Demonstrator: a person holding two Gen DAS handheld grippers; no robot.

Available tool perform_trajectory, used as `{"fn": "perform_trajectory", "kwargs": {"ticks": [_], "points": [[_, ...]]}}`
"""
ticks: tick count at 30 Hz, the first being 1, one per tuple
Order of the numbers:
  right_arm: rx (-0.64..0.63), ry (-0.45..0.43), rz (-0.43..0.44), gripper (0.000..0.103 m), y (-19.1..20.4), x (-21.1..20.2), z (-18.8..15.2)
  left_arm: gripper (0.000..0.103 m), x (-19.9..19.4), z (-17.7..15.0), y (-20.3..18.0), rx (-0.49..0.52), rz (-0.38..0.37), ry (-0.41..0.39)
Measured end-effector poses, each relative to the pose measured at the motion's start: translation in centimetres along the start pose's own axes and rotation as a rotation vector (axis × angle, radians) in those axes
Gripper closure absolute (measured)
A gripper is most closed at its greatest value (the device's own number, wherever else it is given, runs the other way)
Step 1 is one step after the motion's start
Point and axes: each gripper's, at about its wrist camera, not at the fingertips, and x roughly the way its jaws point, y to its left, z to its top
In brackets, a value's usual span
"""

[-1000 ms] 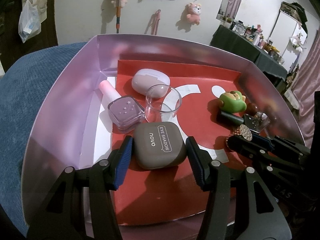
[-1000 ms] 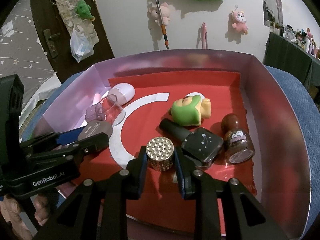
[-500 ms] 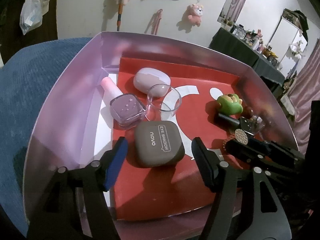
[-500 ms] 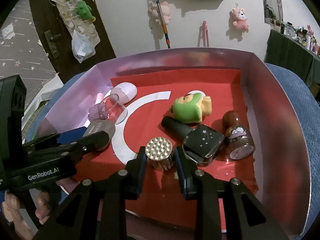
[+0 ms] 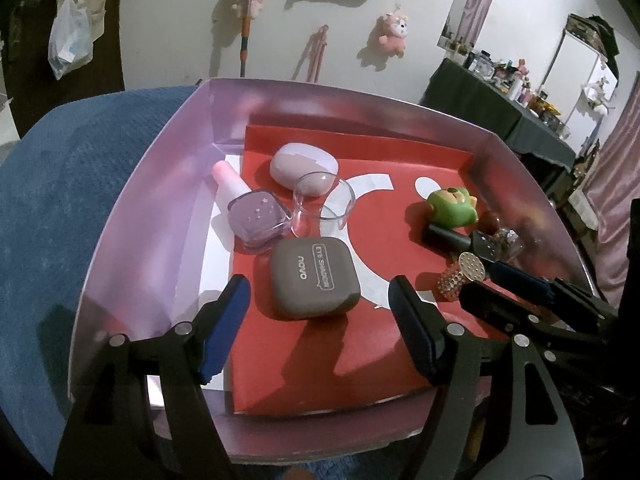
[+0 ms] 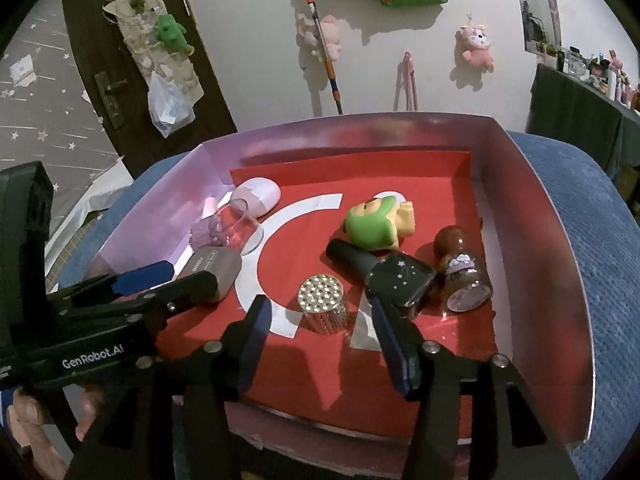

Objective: Organize rigid objects
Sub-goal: 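Lower and release the case by the glass cup while the right gripper releases the cube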

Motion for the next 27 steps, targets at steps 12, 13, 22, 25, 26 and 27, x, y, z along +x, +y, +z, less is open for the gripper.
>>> {"fn": "perform_trajectory", "kwargs": {"ticks": [12, 13, 22, 25, 26, 27], "points": [[0.006, -0.042, 0.020, 0.036, -0.1, -2.3, -0.4, 0.014, -1.5, -0.6, -1.1, 0.034, 0.008, -0.042], [0.007, -0.046, 0.021, 0.035, -0.2, -2.5, -0.5, 0.011, -1.7, -0.7, -1.2, 0.036, 0.008, -0.045], [0.011, -0.073, 0.046, 0.021, -0.2, -3.9, -0.7, 0.000, -2.9, -1.2, -1.6, 0.055, 0.034, -0.076], [0.006, -0.083, 0.057, 0.018, 0.1, -4.4, -0.9, 0.000, -3.4, -1.2, -1.5, 0.052, 0.038, -0.090], [0.004, -0.087, 0.058, 0.016, 0.1, -4.6, -0.9, 0.000, -3.5, -1.3, -1.5, 0.050, 0.038, -0.091], [0.004, -0.092, 0.059, 0.013, 0.2, -4.8, -1.0, 0.000, -3.6, -1.3, -1.4, 0.049, 0.040, -0.091]]}}
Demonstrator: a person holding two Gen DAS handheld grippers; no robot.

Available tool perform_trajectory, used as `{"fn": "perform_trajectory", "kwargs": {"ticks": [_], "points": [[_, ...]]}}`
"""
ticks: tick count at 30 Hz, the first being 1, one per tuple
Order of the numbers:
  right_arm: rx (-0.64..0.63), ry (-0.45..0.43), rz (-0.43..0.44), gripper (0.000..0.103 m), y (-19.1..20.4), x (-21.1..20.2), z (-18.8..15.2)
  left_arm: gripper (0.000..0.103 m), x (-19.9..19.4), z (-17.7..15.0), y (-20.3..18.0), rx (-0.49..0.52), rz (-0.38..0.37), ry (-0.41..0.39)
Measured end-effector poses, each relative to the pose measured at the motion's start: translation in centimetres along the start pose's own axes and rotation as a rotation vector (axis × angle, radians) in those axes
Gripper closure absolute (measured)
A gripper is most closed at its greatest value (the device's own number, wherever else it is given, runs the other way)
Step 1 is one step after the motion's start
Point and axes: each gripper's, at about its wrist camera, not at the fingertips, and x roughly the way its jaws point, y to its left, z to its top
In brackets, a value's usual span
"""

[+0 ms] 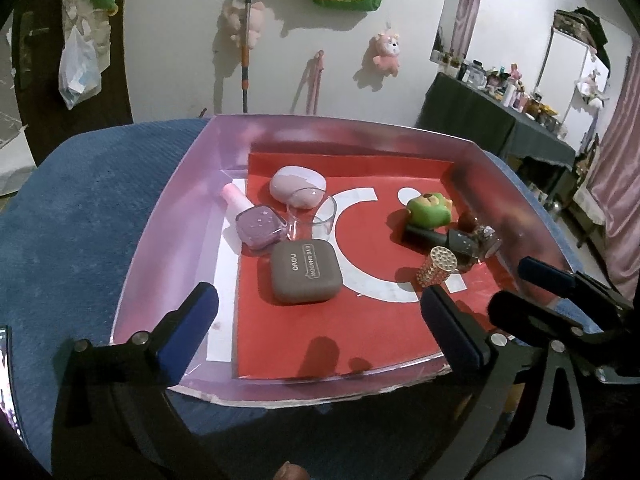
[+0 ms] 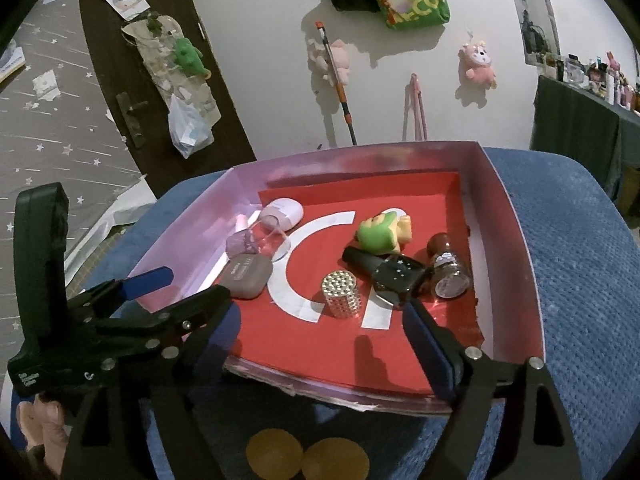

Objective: Organize rigid objects
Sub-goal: 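Lower and release the case by the glass cup while the right gripper releases the cube, then withdraw both grippers from the box toward the two tan sponges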

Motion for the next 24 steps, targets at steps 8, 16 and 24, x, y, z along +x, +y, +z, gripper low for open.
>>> {"fn": "perform_trajectory", "kwargs": {"ticks": [8, 16, 24], "points": [[-0.005, -0.030, 0.017, 0.007, 0.3, -1.5, -0.1, 0.000, -0.5, -0.5, 0.1, 0.004, 0.020, -0.005], [-0.025, -0.049, 0.034, 0.000, 1.0, -2.6, -0.7, 0.000, -1.5, -1.2, 0.0, 0.012, 0.018, -0.014], [-0.024, -0.058, 0.047, 0.000, 1.1, -3.6, -1.3, 0.000, -2.3, -2.0, -0.3, 0.024, 0.040, -0.021]]}}
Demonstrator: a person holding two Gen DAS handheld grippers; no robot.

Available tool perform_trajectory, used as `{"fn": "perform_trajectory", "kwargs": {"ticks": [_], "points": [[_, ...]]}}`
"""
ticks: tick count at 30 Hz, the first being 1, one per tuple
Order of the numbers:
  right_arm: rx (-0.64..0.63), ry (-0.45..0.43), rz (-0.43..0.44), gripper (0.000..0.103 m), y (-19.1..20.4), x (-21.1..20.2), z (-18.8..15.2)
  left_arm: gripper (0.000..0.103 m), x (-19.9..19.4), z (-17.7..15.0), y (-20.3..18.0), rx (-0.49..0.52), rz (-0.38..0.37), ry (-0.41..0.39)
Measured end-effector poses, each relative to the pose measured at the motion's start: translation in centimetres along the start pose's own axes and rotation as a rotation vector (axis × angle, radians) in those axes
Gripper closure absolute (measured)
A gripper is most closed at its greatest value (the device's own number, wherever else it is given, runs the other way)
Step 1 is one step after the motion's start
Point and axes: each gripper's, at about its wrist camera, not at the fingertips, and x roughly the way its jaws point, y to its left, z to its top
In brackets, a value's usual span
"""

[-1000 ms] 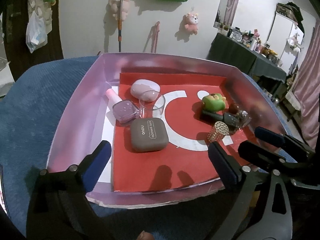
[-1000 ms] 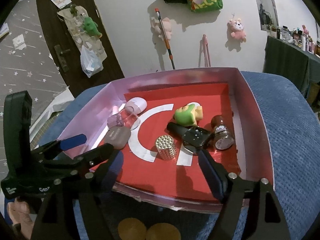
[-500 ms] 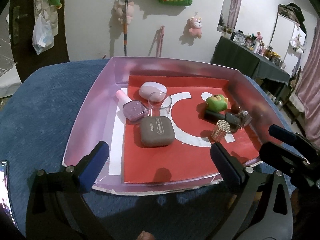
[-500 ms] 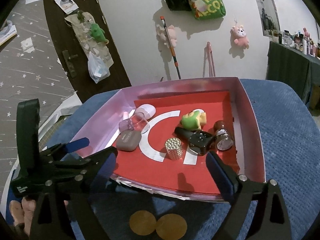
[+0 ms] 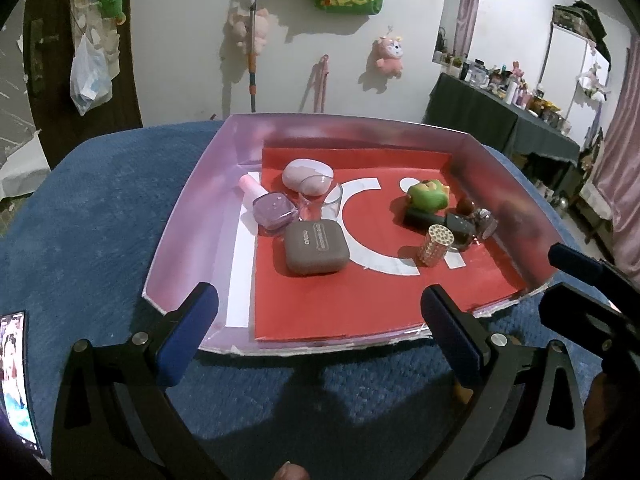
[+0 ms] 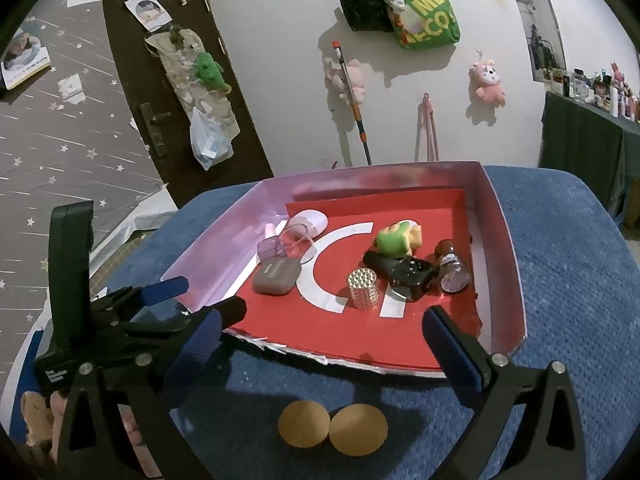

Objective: Organize rigid objects
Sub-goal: 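Withdraw both grippers from the box toward the two tan sponges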

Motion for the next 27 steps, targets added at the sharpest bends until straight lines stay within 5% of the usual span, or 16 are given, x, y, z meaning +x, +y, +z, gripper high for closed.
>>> {"fn": "perform_trajectory", "kwargs": {"ticks": [27], "points": [[0.007, 0.004, 0.012, 0.000, -0.2, -1.8, -2.7, 0.000, -2.3, -2.5, -1.2, 0.038, 0.028, -0.016]]}}
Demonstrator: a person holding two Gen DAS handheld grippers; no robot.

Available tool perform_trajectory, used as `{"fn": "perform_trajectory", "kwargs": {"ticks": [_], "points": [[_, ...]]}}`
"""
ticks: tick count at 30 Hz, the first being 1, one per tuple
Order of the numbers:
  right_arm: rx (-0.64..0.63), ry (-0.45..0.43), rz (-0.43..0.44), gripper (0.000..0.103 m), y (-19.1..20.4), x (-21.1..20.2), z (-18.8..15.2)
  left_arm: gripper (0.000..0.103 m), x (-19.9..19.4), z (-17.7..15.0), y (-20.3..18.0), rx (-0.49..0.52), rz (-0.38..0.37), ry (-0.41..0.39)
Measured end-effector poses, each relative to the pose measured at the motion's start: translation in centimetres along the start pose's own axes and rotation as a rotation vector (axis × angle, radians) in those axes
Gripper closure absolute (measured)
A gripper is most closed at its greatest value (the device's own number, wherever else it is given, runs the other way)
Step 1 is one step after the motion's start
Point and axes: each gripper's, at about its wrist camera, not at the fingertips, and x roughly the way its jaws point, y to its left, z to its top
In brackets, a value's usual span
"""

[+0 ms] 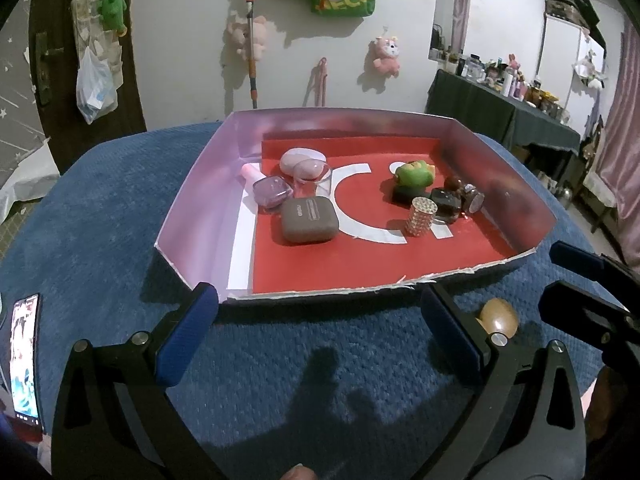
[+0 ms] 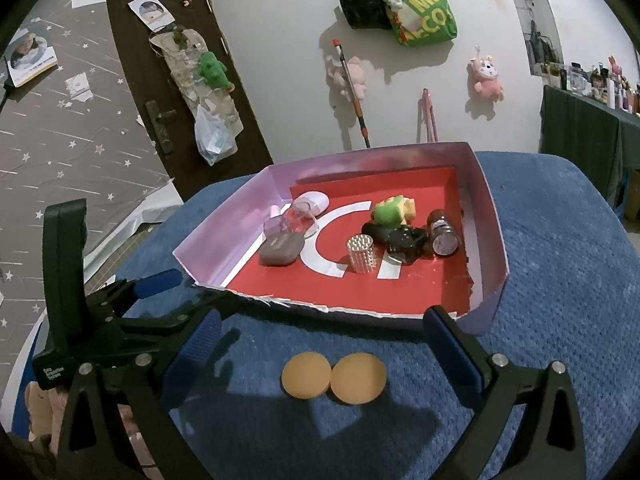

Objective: Organize rigid objects
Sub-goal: 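Withdraw both grippers from the box toward the two tan sponges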

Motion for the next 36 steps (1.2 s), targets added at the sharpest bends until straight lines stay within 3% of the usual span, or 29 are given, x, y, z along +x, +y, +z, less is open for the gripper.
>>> {"fn": "perform_trajectory", "kwargs": {"ticks": [24, 36], "points": [[0.024, 0.056, -0.021, 0.000, -1.3, -0.4, -3.3, 0.000, -0.5, -3.6, -1.2, 0.016, -0.008, 0.053], [0.053, 0.087, -0.091, 0.000, -3.3, 0.0, -4.5, 0.000, 0.4, -5.0, -2.9, 0.045, -0.066, 0.104]]}}
